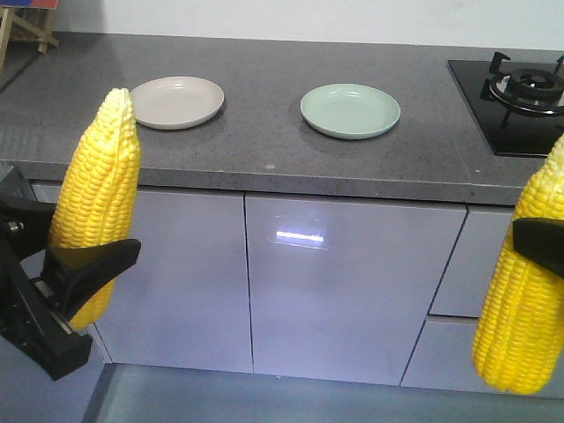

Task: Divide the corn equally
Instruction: 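Drive the base toward the empty cream and pale green plates, then drive up to the counter edge in front of the two plates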

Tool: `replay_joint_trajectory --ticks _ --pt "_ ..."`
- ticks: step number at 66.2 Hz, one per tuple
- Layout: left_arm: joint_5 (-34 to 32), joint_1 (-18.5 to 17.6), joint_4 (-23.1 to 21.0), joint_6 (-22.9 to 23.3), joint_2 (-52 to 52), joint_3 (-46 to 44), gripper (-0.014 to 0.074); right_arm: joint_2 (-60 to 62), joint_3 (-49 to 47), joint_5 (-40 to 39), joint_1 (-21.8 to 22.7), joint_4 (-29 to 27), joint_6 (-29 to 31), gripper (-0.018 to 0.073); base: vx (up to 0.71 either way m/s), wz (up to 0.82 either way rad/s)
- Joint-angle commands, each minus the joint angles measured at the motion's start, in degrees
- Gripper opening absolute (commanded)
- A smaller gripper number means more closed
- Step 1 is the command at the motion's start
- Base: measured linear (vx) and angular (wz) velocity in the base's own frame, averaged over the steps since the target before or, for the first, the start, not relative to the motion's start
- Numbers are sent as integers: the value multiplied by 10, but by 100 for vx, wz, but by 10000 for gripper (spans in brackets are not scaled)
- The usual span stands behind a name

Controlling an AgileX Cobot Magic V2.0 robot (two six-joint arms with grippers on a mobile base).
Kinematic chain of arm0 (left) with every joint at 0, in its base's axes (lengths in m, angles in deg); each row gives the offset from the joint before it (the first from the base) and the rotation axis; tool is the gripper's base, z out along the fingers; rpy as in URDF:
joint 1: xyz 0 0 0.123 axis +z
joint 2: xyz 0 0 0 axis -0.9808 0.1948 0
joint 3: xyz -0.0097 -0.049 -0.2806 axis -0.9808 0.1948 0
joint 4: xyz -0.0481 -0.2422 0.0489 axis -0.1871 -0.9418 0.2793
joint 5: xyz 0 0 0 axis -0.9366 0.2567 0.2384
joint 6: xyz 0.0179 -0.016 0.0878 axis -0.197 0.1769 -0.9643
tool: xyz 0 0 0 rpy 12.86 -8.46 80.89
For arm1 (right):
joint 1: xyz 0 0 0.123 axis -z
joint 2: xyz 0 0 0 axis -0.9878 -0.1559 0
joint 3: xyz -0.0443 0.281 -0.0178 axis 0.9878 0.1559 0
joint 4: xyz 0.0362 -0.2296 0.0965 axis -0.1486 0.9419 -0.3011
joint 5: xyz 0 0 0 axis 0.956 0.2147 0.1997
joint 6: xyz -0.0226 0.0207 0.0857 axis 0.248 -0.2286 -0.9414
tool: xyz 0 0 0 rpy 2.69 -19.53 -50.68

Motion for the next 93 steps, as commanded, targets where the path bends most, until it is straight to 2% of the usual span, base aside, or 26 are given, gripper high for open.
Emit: replay_joint_trajectory --ticks 1,93 --pt "-41 -1 -7 5 -4 -16 227 0 -15 -36 1 -9 2 225 7 -1" --pt "-41 -1 -7 5 -4 -16 227 0 -15 -36 1 -9 2 225 11 -1"
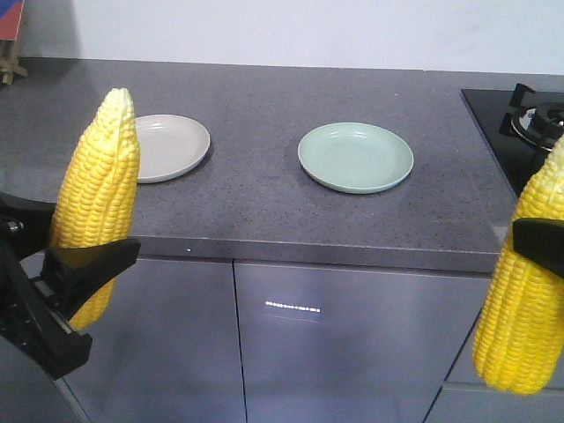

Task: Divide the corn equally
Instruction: 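Drive up to the counter edge in front of the two plates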

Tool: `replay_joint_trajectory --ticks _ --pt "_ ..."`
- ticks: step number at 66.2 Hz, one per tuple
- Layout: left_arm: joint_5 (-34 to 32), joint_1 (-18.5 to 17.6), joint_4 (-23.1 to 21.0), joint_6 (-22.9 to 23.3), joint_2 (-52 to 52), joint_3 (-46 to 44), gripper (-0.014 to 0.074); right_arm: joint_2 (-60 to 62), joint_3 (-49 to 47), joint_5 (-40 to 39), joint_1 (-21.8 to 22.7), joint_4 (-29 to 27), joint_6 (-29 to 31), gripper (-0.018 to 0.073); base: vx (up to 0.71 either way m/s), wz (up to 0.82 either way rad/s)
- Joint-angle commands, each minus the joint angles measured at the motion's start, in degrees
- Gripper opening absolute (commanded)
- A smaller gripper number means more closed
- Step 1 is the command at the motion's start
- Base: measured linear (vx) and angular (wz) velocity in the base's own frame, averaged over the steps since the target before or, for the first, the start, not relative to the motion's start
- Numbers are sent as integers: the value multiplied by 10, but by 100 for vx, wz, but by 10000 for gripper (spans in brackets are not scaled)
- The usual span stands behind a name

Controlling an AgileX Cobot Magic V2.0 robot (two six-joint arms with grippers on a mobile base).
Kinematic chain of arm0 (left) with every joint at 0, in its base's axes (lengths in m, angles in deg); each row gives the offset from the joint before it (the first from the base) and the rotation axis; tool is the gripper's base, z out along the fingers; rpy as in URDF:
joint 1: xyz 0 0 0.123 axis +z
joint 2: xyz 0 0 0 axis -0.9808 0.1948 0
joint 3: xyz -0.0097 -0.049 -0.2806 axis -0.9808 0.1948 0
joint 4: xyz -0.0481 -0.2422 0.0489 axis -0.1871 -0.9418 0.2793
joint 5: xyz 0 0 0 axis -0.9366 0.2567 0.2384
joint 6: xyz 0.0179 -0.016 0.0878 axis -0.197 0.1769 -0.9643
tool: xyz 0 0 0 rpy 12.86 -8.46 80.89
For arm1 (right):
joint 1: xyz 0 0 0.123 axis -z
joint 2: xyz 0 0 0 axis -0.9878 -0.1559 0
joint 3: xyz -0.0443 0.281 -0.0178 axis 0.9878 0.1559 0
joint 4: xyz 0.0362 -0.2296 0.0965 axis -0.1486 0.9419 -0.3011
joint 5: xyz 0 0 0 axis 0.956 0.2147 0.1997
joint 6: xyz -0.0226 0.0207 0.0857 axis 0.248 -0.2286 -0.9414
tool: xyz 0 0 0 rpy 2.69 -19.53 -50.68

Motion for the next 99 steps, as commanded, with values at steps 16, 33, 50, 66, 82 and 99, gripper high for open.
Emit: replay_joint_trajectory --ticks 16,33,50,66,82,99 --pt "-41 -1 -7 5 -4 -16 227 0 -15 -36 1 -9 2 225 11 1" --pt "-41 -1 -7 5 -4 -16 227 0 -15 -36 1 -9 2 225 11 1" --pt "-41 -1 -7 5 -4 -16 227 0 -15 -36 1 -9 2 225 10 2" --pt "-41 -1 -7 5 -4 -16 227 0 -15 -36 1 -9 2 225 10 1" --pt "-41 -1 -7 5 -4 -16 227 0 -15 -36 1 -9 2 225 9 1" --pt "-41 -1 -7 5 -4 -16 227 0 -15 -36 1 -9 2 225 8 1"
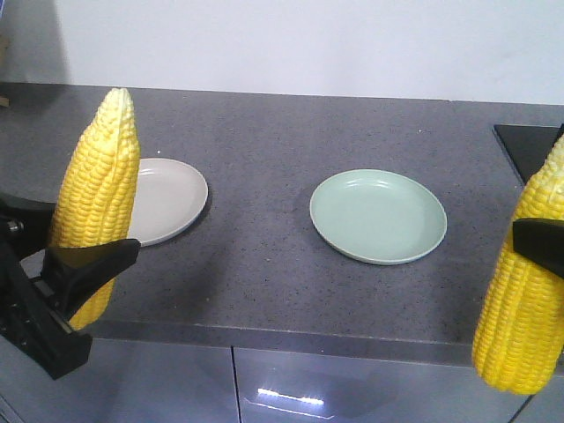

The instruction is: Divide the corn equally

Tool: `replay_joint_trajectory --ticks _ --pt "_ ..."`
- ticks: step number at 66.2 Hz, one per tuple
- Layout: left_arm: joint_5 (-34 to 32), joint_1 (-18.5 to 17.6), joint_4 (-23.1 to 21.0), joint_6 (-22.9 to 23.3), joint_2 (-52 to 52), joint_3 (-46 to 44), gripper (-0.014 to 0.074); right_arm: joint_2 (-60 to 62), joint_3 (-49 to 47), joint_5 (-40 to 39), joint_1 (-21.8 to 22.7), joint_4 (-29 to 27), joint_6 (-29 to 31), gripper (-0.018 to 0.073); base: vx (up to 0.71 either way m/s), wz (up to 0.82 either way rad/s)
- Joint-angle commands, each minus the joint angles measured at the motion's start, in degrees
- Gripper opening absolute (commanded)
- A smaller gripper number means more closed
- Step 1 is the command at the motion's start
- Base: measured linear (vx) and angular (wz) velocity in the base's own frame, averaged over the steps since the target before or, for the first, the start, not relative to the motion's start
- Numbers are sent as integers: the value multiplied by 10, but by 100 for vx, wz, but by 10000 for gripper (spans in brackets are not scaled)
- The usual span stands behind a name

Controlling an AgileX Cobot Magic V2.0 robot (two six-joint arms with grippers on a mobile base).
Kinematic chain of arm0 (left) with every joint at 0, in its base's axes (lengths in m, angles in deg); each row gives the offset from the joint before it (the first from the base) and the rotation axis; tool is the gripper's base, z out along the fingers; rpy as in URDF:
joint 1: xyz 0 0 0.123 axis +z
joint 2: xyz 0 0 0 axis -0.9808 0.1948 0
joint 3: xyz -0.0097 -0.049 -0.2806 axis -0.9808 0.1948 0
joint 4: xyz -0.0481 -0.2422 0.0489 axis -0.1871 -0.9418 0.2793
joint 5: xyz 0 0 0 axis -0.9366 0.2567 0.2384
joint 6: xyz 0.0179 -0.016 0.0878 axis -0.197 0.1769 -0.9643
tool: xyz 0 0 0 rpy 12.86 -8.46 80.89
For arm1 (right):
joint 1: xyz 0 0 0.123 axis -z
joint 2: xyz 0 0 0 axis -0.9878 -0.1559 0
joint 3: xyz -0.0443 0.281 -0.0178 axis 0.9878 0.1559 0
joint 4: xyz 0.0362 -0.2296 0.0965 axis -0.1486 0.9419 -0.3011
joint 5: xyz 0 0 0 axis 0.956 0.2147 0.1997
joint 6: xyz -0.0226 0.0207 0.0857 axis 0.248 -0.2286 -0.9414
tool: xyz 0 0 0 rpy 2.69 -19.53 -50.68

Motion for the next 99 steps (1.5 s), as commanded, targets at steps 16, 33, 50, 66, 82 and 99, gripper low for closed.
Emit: replay_joint_trajectory --ticks 16,33,50,66,82,99 --pt "-41 -1 -7 5 -4 -16 227 0 -15 -36 1 -9 2 225 8 0" --pt "-41 -1 -7 5 -4 -16 227 0 -15 -36 1 -9 2 225 7 0" --pt "-41 -1 -7 5 -4 -16 227 0 -15 -36 1 -9 2 225 5 -1" --pt "-41 -1 -7 5 -4 -16 227 0 -15 -36 1 -9 2 225 5 0" --pt "-41 -1 -7 5 -4 -16 227 0 -15 -36 1 -9 2 225 5 0" --pt "-41 -1 -7 5 -4 -16 227 0 -15 -36 1 -9 2 225 5 -1"
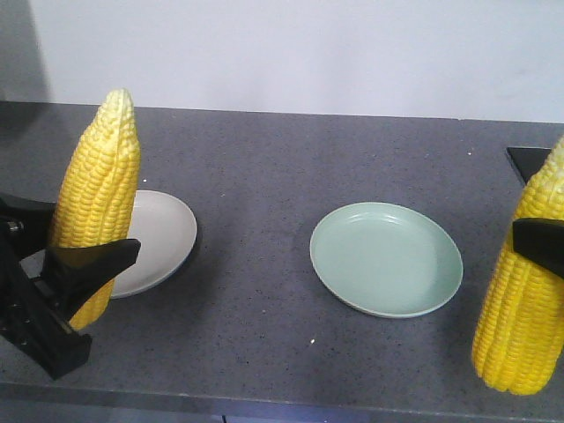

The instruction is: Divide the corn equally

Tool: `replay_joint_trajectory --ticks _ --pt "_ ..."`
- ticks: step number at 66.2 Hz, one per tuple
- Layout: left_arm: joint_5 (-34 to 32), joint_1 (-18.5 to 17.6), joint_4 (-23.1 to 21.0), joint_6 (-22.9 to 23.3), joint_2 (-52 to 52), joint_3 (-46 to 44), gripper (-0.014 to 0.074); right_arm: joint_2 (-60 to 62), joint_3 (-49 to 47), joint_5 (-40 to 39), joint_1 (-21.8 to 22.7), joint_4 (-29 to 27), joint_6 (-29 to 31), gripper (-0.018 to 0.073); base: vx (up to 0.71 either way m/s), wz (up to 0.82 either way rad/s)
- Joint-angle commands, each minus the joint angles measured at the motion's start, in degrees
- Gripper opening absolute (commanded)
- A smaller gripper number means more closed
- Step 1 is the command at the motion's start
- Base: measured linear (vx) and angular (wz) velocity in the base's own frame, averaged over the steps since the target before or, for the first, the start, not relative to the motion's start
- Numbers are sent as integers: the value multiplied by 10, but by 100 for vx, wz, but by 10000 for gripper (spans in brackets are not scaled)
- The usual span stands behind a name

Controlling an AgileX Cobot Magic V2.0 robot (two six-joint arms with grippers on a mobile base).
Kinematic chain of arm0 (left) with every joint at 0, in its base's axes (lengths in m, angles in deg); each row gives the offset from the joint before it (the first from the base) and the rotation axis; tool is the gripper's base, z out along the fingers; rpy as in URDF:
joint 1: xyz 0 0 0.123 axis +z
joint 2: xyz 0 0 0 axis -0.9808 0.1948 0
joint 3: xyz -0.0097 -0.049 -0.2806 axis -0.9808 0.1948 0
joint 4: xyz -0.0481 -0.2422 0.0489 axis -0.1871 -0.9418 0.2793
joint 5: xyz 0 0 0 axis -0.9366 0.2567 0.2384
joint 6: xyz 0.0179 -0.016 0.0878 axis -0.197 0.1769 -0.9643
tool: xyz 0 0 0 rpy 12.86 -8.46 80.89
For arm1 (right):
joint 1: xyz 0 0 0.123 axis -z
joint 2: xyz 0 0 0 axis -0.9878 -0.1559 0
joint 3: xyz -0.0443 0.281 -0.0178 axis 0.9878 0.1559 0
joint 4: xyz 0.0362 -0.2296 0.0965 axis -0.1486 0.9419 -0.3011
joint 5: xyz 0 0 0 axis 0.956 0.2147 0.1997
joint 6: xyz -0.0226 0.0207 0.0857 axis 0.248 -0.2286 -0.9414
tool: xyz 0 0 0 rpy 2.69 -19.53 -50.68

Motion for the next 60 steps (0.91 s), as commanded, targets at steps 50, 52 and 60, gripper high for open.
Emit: replay_joint_trajectory --ticks 50,52,60 --pt "-41 -1 -7 5 -4 -16 227 0 -15 -36 1 -9 2 225 5 -1" --pt "-41 -1 -7 5 -4 -16 227 0 -15 -36 1 -9 2 225 5 -1" --pt "-41 -1 -7 5 -4 -16 227 0 -15 -36 1 -9 2 225 5 -1"
